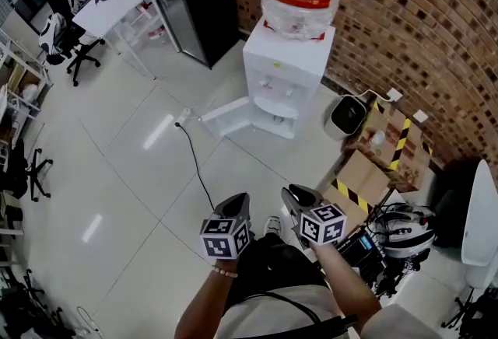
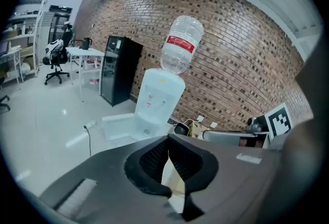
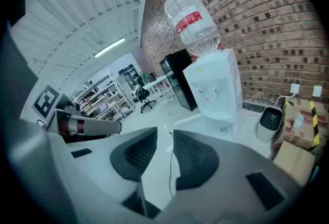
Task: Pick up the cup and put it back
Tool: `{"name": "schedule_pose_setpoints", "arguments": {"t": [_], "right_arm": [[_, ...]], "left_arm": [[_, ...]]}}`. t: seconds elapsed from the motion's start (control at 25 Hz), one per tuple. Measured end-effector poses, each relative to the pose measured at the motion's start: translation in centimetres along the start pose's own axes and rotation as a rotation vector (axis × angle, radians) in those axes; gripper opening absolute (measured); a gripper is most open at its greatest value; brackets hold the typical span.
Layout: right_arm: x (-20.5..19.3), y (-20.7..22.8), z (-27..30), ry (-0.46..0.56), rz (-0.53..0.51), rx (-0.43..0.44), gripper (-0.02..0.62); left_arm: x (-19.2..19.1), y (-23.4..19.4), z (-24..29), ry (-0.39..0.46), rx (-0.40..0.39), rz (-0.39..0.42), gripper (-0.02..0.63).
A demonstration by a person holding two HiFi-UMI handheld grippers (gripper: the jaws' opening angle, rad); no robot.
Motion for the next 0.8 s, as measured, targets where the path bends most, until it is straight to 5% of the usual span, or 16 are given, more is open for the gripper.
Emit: {"name": "schedule_pose_setpoints", "arguments": {"t": [0.48, 0.8], "right_arm": [[-2.7, 9.8, 11.2, -0.120, 0.047, -0.147, 0.285], [-3.4, 18.8, 21.5, -0.057, 0.051, -0.278, 0.290]], "left_arm": [[-2.6, -3.0, 11.2, -0.097, -0.028, -0.041, 0.000], [-5.3, -9.2, 23.9, -0.127, -0.039, -0.025, 0.000]]}}
Point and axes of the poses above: the fingertips, and each gripper's own axes: z forward along the fingers, y to its right, x out of its top, the point moved 6 cm from there along -z, backward along the fingers, and after that the axes turned 9 degrees about z, right-handed, at the moved point
